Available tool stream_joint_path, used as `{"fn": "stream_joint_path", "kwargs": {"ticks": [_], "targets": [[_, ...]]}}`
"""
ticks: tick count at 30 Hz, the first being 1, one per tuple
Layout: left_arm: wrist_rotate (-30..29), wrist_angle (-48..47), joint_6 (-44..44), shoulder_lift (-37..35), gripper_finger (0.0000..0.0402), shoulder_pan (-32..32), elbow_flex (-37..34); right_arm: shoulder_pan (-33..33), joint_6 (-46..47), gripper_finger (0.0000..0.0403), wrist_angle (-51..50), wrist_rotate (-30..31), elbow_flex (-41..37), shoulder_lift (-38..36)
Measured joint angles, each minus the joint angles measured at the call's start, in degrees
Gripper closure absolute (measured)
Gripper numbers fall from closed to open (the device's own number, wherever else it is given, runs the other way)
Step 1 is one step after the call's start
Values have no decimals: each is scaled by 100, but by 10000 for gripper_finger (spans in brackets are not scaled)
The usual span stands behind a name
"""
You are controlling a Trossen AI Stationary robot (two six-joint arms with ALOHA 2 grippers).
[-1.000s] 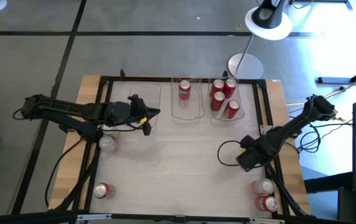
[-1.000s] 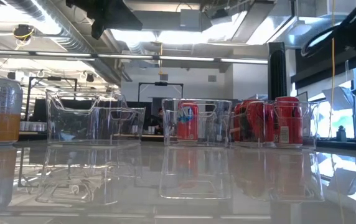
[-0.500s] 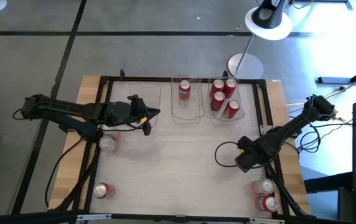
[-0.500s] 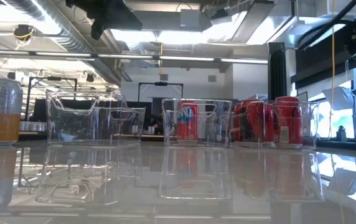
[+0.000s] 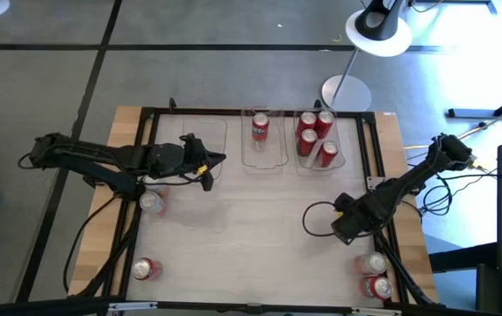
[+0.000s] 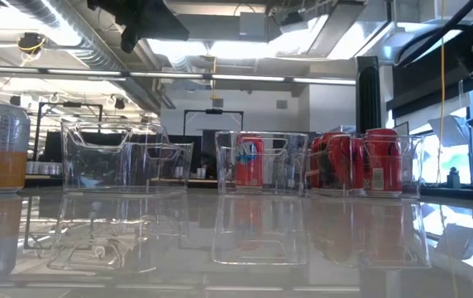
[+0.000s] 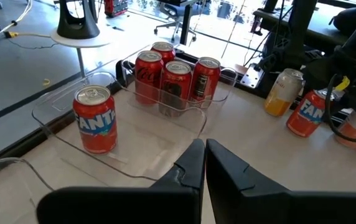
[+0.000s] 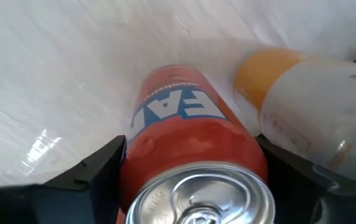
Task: Sort soda cans
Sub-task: Put the top right red soda can into the middle transparent bin
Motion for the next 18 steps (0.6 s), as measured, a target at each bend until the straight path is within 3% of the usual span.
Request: {"fn": "stream_joint_path", "kwargs": {"ticks": [8,18], "targets": [[0,-3,-13,0,394,4,0,0,-580,107,-25,1057,694,13],[4,-1,-91,0,394,-14,0,-666,-2340,114,405,3266,1949,5]]}}
